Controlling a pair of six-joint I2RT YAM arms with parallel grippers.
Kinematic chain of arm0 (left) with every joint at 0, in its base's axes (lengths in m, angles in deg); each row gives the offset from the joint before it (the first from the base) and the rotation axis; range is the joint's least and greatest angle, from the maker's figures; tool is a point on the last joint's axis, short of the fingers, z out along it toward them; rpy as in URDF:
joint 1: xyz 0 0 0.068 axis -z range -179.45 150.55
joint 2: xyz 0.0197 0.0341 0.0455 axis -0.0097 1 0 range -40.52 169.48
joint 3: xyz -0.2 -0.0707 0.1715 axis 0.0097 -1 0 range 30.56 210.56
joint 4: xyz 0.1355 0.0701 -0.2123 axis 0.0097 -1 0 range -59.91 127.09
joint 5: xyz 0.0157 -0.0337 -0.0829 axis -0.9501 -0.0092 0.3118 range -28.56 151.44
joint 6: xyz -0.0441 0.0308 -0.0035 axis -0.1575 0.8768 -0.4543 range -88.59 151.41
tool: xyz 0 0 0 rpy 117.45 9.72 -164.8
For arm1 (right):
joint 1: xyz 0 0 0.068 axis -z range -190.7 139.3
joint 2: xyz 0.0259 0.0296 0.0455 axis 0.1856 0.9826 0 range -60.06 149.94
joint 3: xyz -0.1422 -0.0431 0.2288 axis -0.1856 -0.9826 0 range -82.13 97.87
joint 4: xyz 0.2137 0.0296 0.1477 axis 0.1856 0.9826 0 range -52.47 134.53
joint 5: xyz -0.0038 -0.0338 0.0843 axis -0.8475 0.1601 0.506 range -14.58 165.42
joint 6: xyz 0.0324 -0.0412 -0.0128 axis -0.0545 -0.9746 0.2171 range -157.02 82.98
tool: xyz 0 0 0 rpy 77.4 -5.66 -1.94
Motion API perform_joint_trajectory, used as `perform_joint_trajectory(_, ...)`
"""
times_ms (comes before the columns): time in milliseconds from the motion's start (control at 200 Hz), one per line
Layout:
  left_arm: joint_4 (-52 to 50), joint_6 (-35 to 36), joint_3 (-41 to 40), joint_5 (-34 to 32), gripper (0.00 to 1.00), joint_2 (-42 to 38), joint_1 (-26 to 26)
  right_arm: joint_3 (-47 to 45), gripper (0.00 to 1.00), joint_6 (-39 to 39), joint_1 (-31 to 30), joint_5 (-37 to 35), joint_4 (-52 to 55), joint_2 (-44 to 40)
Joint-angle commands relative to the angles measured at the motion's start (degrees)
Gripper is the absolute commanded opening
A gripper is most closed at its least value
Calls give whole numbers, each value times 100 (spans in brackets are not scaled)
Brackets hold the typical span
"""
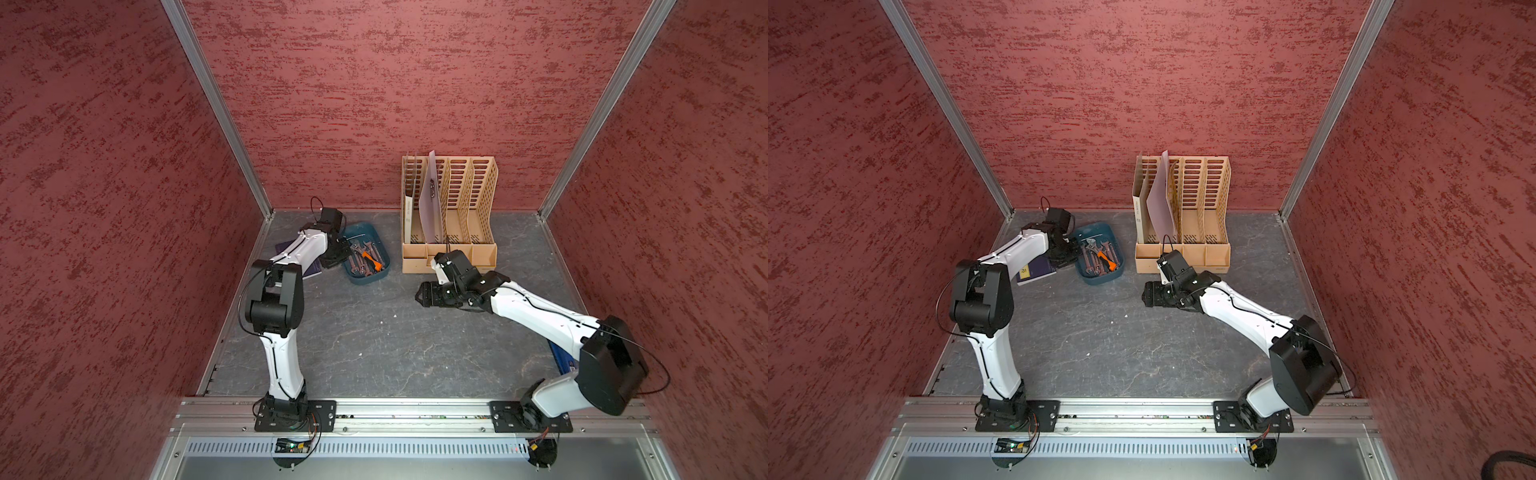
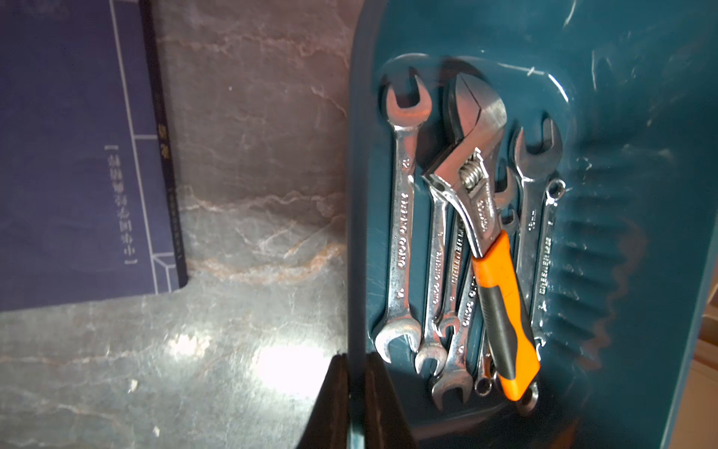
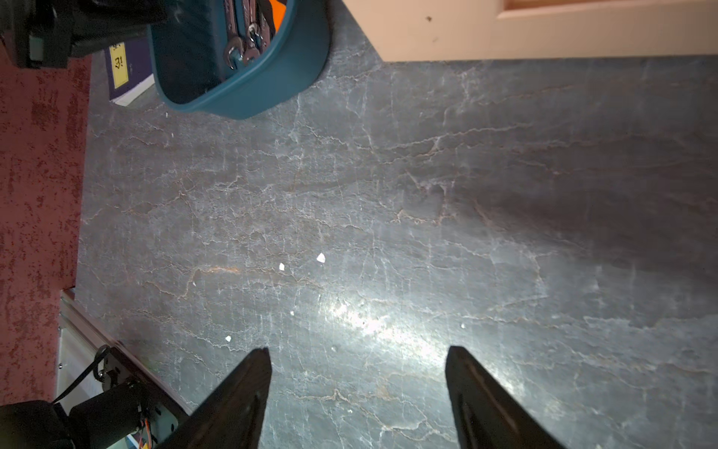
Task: Take out the wrench from the storage box
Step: Move the storage box to the center of the board.
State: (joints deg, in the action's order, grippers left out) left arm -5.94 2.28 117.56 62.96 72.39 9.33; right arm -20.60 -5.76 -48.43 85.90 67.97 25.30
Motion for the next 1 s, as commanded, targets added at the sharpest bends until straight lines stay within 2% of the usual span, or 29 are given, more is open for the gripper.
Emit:
perform_joint_trajectory(0, -151, -60, -446, 32, 5, -410, 294, 248, 75, 39, -91, -259, 324, -55)
perform_joint_trajectory(250, -136, -476, -1500, -22, 4, -1257, 994, 532, 73, 81, -259, -362, 633, -90)
perform_joint_trajectory(571, -170, -1266, -2867, -61, 4, -2481, 2216, 592, 72, 224, -498, -397, 796, -79)
perform_joint_trajectory(761, 4, -1468, -3036, -32, 4, -2703, 2917, 568, 72, 305, -700, -535, 885, -46)
perform_joint_trajectory(997, 454, -1813, -2950, -119, 0, -2484, 3774, 479, 69, 395, -943, -741, 972, 14)
